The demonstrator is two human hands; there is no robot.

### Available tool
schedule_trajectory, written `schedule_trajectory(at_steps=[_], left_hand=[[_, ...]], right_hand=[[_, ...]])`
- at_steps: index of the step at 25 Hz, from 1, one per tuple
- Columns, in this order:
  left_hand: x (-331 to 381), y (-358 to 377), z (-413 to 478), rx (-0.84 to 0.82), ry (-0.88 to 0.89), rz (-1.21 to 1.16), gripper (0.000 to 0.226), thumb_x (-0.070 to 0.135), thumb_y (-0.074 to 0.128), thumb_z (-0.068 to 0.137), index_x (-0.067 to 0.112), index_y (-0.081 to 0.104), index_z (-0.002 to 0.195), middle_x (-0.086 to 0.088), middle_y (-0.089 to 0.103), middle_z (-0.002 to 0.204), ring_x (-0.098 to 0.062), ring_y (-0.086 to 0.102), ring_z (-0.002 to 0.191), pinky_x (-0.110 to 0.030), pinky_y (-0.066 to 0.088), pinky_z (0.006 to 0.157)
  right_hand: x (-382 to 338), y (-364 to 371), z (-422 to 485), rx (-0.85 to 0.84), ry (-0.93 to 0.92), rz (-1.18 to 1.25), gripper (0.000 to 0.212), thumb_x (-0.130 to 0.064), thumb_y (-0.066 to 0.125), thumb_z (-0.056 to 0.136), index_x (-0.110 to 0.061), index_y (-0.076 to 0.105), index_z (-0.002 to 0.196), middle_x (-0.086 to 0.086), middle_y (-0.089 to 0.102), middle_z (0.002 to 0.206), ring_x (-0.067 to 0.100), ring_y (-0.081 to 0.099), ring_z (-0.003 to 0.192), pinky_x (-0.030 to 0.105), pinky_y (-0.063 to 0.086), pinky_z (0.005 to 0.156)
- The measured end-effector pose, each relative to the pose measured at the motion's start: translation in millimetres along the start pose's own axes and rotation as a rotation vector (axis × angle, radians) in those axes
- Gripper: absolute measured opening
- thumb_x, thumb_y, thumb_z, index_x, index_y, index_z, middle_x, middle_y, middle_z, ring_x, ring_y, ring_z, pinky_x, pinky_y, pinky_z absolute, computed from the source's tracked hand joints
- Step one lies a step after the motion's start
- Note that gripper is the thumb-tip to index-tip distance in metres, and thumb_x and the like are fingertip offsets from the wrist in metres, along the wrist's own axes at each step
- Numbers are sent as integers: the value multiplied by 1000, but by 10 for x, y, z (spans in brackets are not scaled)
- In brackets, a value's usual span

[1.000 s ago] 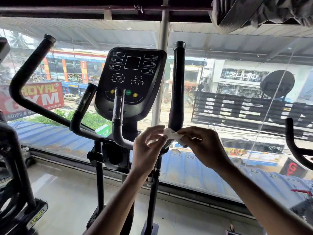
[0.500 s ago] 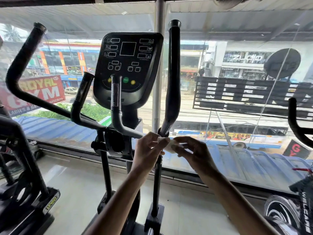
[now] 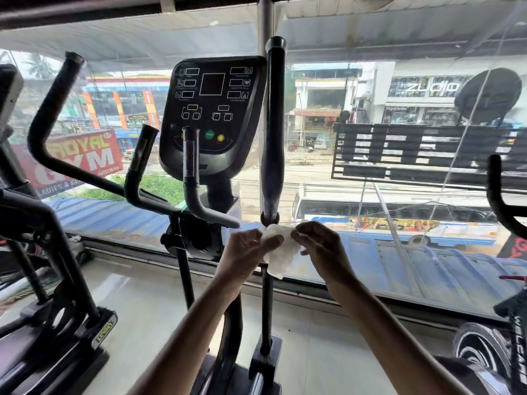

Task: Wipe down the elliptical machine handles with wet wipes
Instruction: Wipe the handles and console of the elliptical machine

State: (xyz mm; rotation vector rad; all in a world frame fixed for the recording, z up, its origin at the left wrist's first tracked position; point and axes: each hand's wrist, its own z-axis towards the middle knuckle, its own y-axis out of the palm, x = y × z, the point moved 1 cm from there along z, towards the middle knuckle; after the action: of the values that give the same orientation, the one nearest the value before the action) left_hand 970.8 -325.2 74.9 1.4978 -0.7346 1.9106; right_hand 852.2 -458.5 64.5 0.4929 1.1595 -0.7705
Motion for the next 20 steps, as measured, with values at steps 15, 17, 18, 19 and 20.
schedule_trajectory(at_steps=[15,17,18,19,20], left_hand=[[57,48,-468,156,-90,5,15,17,81,87,13,68,83,0,74,74,-13,64,64,-29,49,56],[60,4,-478,58,-90,-31,11,18,76,92,20,65,95,-1,76,84,-18,69,74,-37,54,63],[55,-21,-475,-1,-84,-34,11,18,72,95,25,67,103,-2,77,89,-19,71,80,-42,57,67],[62,-52,-471,-38,-82,-14,16,16,68,98,29,70,107,-1,78,92,-20,72,85,-45,59,72],[62,-93,-445,-42,-76,10,18,14,67,98,28,73,107,-1,79,93,-20,73,88,-49,60,80]], right_hand=[[21,-11,-486,-133,124,176,27,-13,84,83,-14,71,107,10,78,93,21,72,83,43,58,74],[24,3,-475,-99,101,128,20,-6,82,85,-15,71,100,3,78,85,21,72,79,43,57,72],[22,10,-461,-82,90,110,18,-5,81,87,-16,72,98,1,79,84,28,73,79,46,57,71],[17,18,-448,-70,84,93,17,-5,79,89,-17,73,99,2,79,85,39,71,79,52,57,70],[33,33,-425,-65,77,74,18,-6,77,91,-20,73,101,3,80,87,47,68,78,57,56,69]])
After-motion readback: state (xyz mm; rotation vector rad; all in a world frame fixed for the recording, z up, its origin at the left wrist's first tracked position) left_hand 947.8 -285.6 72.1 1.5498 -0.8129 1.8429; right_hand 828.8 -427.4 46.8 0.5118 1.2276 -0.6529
